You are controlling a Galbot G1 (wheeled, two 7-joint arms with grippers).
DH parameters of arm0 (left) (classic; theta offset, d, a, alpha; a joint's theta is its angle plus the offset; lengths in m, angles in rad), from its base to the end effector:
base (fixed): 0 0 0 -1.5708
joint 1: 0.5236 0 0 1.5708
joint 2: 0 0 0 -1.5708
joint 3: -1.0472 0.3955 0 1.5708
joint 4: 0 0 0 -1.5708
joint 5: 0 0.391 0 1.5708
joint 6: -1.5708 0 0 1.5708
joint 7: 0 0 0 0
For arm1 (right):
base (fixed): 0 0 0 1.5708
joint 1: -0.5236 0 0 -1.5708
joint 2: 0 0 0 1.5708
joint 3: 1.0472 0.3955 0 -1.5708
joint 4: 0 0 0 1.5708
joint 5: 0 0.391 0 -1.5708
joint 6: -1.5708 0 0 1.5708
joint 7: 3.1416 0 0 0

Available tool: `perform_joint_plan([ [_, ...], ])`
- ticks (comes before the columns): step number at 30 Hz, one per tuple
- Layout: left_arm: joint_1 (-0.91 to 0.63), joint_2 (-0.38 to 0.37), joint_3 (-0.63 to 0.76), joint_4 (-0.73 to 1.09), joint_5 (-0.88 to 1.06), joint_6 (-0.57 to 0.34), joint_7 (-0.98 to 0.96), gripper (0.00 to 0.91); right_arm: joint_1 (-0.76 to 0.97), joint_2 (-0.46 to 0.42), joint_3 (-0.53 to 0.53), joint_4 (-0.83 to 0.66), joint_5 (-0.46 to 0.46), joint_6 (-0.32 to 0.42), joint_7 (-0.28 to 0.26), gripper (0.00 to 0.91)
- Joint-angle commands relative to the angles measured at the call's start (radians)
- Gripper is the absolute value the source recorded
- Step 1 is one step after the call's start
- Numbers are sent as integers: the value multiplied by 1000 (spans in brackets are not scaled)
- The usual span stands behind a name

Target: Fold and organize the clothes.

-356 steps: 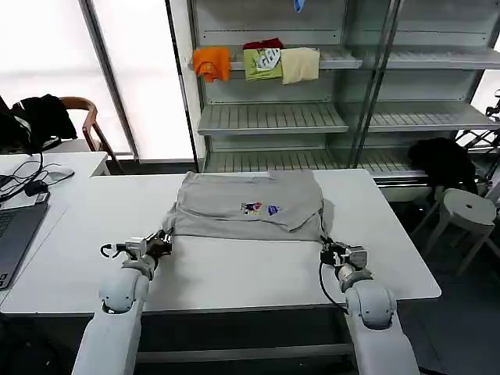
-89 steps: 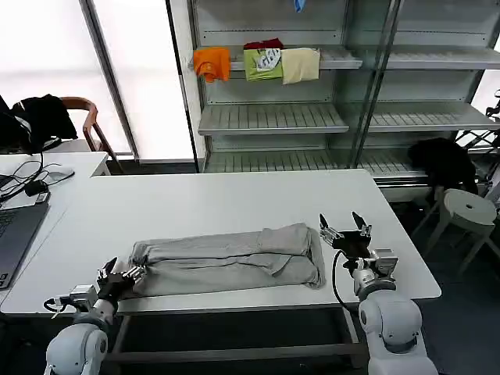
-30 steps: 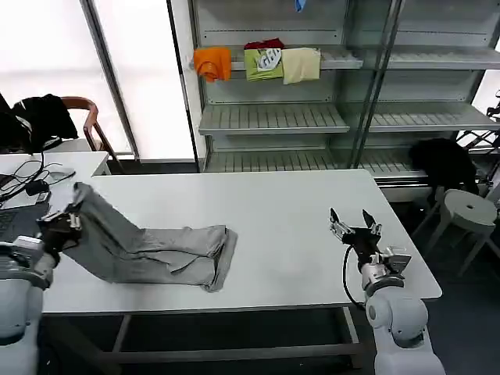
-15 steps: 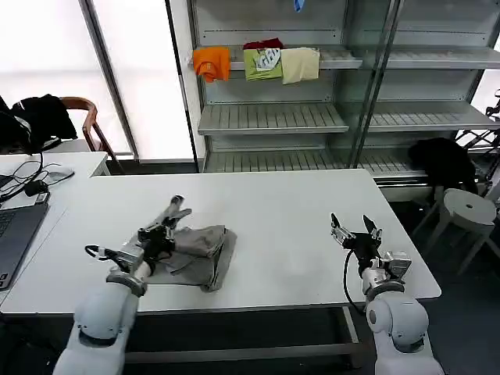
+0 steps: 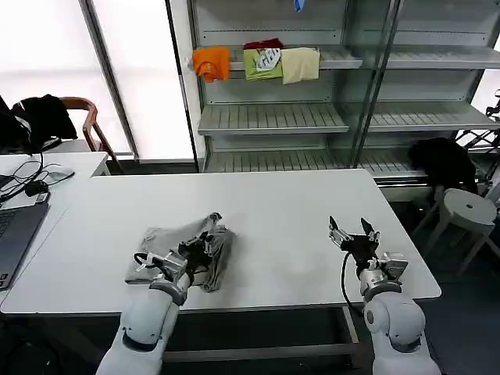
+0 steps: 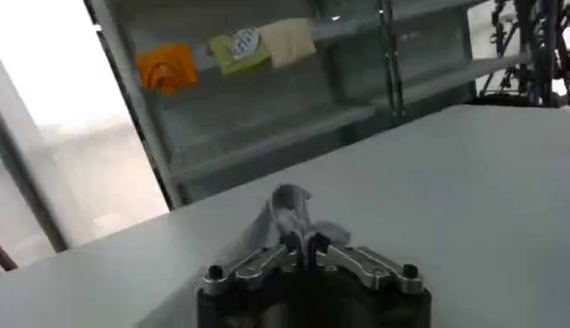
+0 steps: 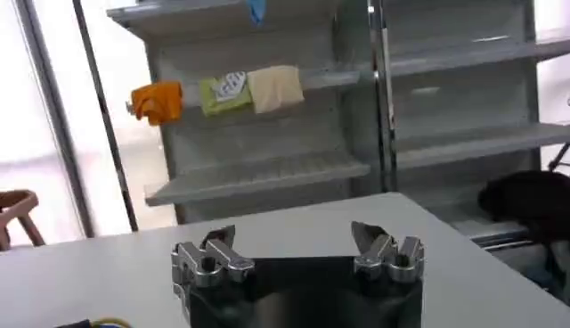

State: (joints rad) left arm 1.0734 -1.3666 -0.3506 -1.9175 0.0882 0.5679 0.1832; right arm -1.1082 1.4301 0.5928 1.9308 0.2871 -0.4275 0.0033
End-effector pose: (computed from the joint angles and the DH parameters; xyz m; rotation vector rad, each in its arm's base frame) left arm 0.3550 -0.0087 -0.2794 -0.4235 -2.8043 -0.3956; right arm 0.3490 -0.0612 -0.2735 0.0453 -3.0136 -0.1927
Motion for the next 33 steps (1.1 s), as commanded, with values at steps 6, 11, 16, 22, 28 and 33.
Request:
perform_joint_plan([
  [6, -6, -93, 89, 98, 51, 8, -34, 907, 6, 2, -5, -28, -1, 4, -2, 907],
  [11, 0, -120, 96, 67, 40, 7, -44, 907, 9, 2, -5, -39, -2, 6, -2, 907],
  [16, 22, -77, -22, -108, -122, 8, -42, 907, 14, 3, -7, -41, -4, 5, -1, 907],
  [22, 17, 64, -380, -162, -340, 7, -19, 907, 23, 10, -15, -41, -12, 1, -1, 907],
  [28, 45, 152, -491, -5, -390, -21, -4, 907, 39, 31, -33, -63, -31, 1, -2, 907],
  [33, 65, 112, -445, 75, -341, -33, -6, 907, 41, 44, -42, -65, -42, -1, -2, 907],
])
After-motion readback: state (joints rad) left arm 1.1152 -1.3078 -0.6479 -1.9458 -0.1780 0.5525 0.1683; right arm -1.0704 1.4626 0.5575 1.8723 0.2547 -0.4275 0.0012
